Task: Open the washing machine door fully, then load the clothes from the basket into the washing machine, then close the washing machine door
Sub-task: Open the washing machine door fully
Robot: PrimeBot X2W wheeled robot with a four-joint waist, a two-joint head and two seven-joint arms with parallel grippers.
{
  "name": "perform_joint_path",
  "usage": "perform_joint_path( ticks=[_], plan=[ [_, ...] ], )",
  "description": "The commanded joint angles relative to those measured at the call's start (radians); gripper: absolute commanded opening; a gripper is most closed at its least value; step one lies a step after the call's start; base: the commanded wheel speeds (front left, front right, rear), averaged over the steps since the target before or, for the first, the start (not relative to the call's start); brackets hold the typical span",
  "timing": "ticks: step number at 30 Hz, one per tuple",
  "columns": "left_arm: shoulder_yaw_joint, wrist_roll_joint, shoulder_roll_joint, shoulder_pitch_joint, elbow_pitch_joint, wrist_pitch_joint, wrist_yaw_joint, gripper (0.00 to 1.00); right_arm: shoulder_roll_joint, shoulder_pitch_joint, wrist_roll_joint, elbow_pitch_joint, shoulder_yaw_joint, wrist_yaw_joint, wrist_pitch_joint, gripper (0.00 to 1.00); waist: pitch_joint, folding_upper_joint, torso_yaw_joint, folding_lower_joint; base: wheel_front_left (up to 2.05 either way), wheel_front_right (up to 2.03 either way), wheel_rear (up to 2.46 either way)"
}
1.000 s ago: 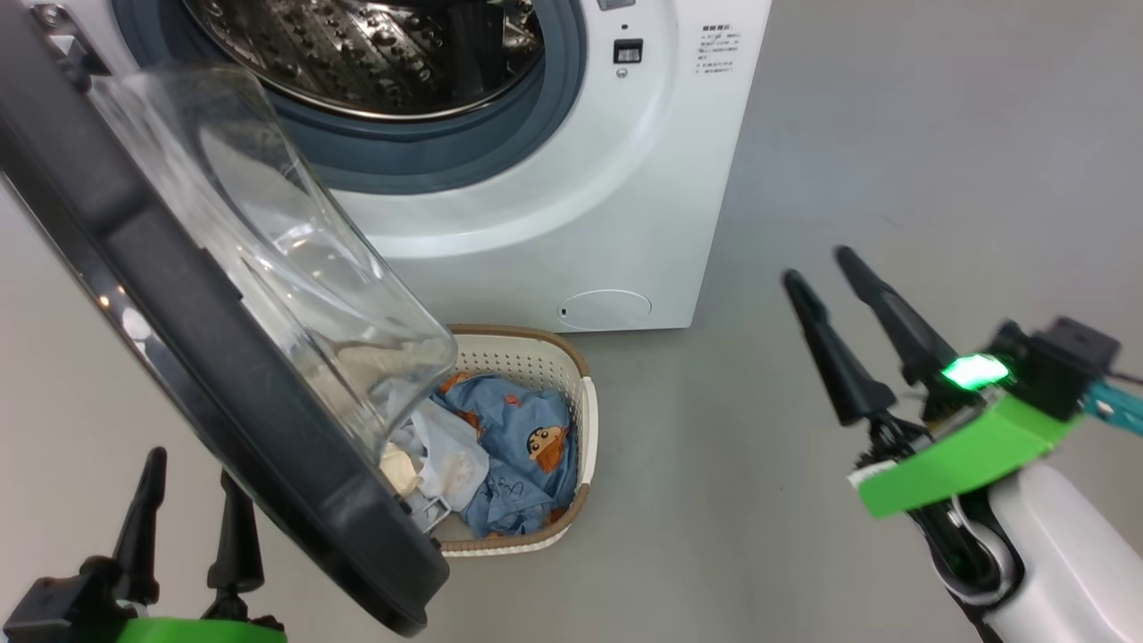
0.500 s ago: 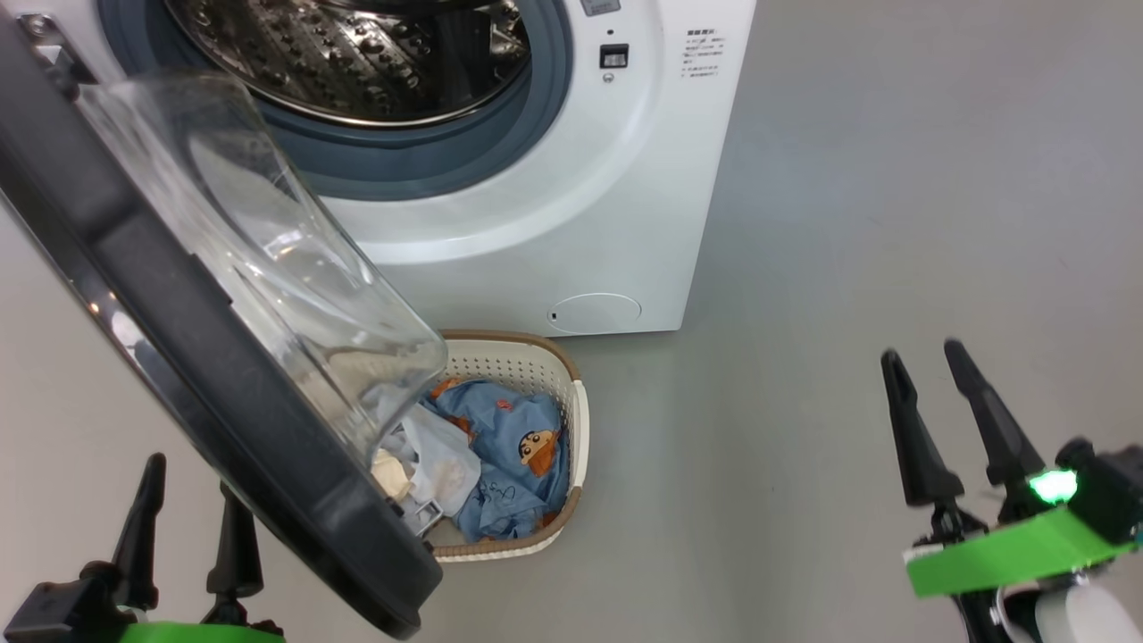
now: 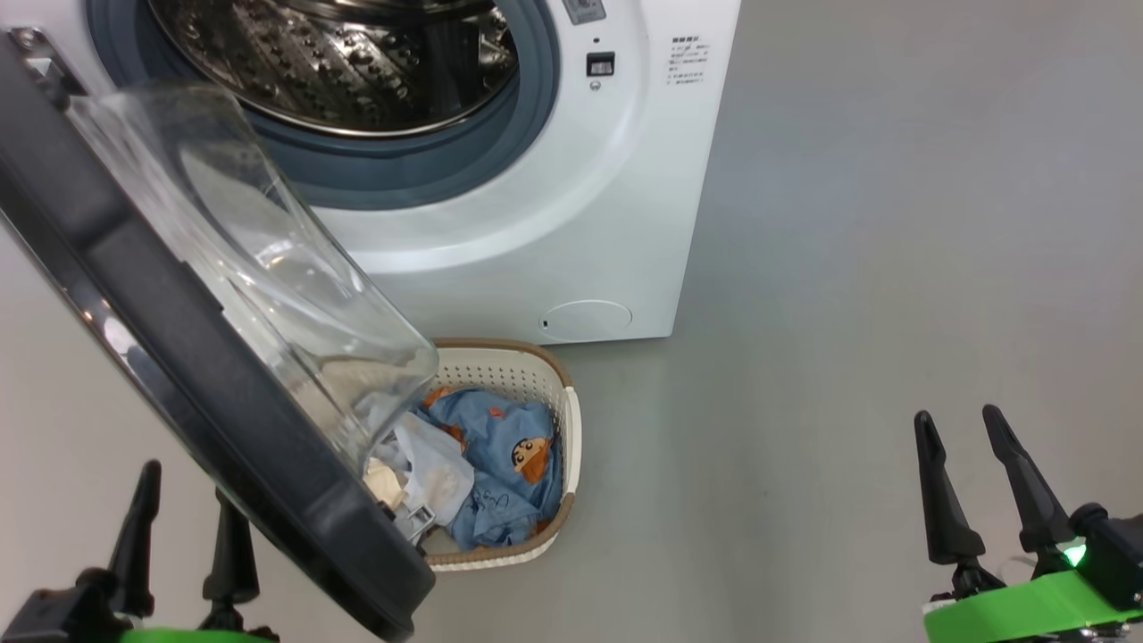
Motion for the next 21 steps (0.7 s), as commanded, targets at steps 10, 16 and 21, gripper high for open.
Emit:
perform_joint_path(
  ticks=[10, 16, 21],
  plan=[
    [0.038, 0.020, 0.010, 0.022, -0.012, -0.006, -0.002, 1.00, 0.027, 0.055, -0.057, -0.045, -0.010, 0.002, -0.012, 1.00, -0.037, 0.0000, -0.003, 0.0000, 0.00, 0.00, 0.00],
    [0.040, 0.022, 0.009, 0.037, -0.009, -0.006, -0.002, 1.00, 0.036, 0.069, -0.059, -0.043, -0.003, 0.002, -0.012, 1.00, -0.058, 0.0000, -0.005, 0.0000, 0.00, 0.00, 0.00],
    [0.044, 0.024, 0.008, 0.056, -0.005, -0.006, -0.002, 1.00, 0.039, 0.088, -0.060, -0.040, -0.004, 0.002, -0.012, 1.00, -0.084, 0.0000, -0.008, 0.0000, 0.00, 0.00, 0.00]
  ],
)
